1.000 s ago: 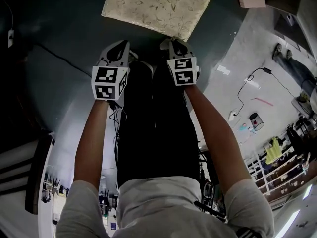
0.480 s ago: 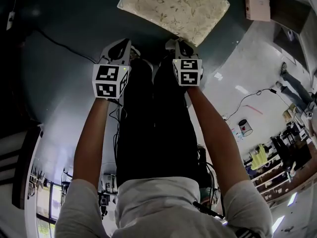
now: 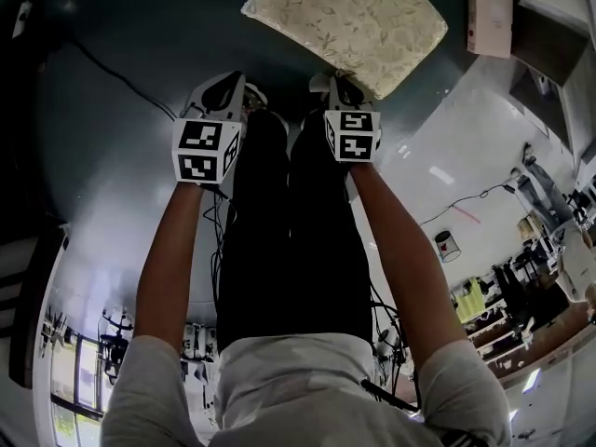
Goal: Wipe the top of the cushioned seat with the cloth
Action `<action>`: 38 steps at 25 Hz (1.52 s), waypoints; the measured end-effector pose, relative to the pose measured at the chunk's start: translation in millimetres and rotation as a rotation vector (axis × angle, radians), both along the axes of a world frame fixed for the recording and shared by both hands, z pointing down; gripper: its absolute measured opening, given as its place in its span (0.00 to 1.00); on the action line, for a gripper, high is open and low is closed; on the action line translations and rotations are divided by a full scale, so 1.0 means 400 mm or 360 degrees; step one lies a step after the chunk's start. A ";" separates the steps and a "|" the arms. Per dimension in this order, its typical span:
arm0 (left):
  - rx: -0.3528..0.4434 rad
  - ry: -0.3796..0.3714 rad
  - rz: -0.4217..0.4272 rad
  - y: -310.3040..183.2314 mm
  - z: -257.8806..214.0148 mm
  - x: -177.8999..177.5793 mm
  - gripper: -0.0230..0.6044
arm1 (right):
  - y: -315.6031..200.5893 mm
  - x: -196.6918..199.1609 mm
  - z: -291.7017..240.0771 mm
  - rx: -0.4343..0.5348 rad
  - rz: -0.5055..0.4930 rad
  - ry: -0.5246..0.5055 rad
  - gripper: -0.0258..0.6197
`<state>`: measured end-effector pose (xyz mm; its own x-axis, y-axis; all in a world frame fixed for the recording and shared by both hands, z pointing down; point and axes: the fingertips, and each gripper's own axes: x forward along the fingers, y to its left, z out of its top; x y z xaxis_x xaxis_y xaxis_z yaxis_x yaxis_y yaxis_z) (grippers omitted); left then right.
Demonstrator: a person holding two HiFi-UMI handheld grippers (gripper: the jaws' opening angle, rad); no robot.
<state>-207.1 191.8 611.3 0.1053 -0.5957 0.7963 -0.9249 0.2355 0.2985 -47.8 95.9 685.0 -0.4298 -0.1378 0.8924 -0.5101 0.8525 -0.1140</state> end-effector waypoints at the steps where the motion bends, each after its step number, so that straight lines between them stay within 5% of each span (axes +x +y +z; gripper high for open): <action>1: -0.0001 -0.0001 -0.0017 0.002 0.002 -0.012 0.06 | 0.000 -0.009 0.001 0.0000 -0.0008 -0.0001 0.07; 14: 0.0015 0.0038 -0.0121 0.034 0.001 -0.104 0.06 | 0.017 -0.126 -0.004 0.0008 -0.0050 -0.0026 0.07; 21: 0.0003 0.0047 -0.0007 0.061 0.010 -0.132 0.06 | 0.028 -0.194 -0.011 -0.0002 -0.0015 -0.0032 0.07; 25: 0.0000 0.0053 -0.0059 0.063 0.022 -0.183 0.06 | 0.028 -0.245 -0.008 -0.0016 -0.0020 -0.0062 0.07; 33: -0.0061 0.0098 -0.0086 0.064 0.047 -0.166 0.06 | 0.042 -0.326 -0.028 -0.0088 -0.0118 -0.0110 0.07; 38: -0.0094 0.0014 -0.0048 0.046 0.064 -0.172 0.06 | 0.035 -0.372 -0.021 -0.0180 -0.0162 -0.0163 0.07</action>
<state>-275.9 210.3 637.0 0.0952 -0.5509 0.8292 -0.9146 0.2804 0.2913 -196.6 110.0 676.7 -0.5257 0.0099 0.8506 -0.4026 0.8780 -0.2590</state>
